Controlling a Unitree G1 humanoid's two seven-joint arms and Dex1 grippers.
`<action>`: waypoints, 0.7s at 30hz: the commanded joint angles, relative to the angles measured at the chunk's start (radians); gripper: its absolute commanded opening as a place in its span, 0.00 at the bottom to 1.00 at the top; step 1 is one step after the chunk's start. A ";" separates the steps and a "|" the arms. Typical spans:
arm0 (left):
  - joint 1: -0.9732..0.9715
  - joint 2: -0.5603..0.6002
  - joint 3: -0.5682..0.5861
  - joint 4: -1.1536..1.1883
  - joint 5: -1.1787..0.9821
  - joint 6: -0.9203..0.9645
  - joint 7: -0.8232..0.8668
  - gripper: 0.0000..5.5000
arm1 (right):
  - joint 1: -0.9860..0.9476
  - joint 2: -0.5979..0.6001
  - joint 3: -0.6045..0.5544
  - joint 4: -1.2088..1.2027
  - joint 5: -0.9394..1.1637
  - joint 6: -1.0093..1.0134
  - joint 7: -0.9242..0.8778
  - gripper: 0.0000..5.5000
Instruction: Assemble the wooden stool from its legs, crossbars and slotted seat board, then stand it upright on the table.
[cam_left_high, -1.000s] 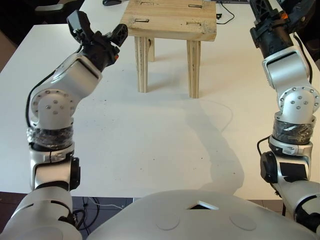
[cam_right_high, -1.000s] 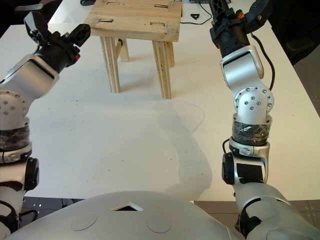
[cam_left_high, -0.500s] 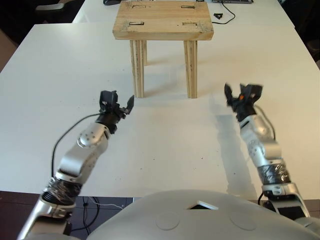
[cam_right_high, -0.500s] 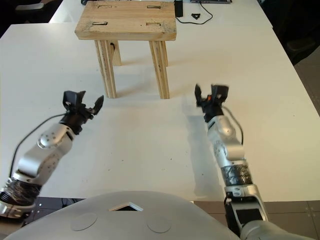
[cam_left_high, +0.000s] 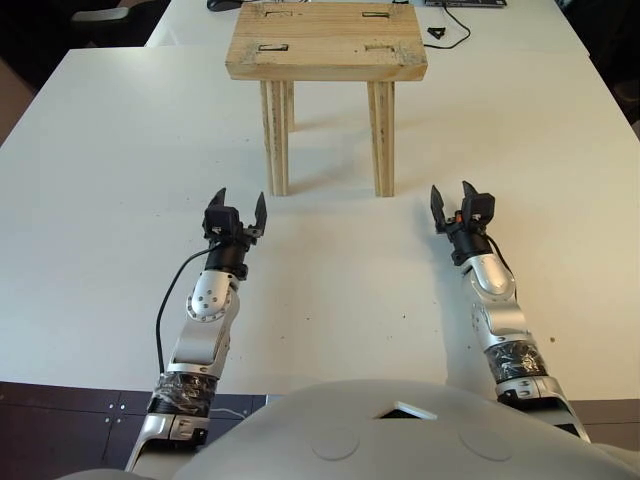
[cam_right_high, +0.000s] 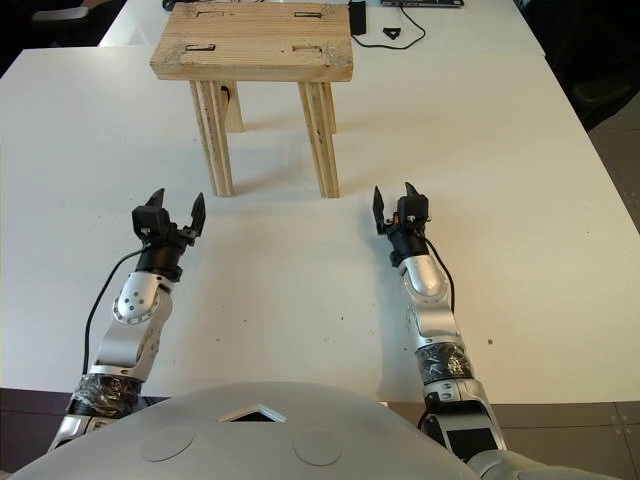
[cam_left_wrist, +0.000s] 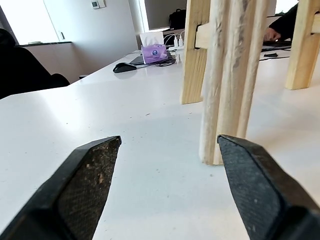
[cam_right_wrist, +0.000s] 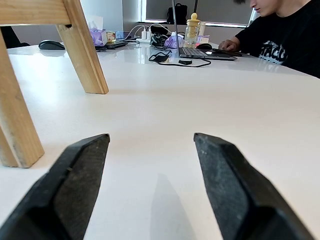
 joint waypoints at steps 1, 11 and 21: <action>-0.013 -0.027 0.057 0.068 0.045 -0.035 0.028 0.65 | -0.023 0.014 -0.022 0.029 -0.036 -0.027 0.000 0.57; -0.093 -0.032 0.119 0.108 0.064 -0.009 -0.029 0.65 | -0.012 0.082 -0.033 0.056 -0.141 -0.078 -0.081 0.57; -0.115 -0.042 0.166 0.089 0.043 0.069 -0.087 0.65 | -0.006 0.115 -0.034 0.059 -0.192 -0.072 -0.099 0.57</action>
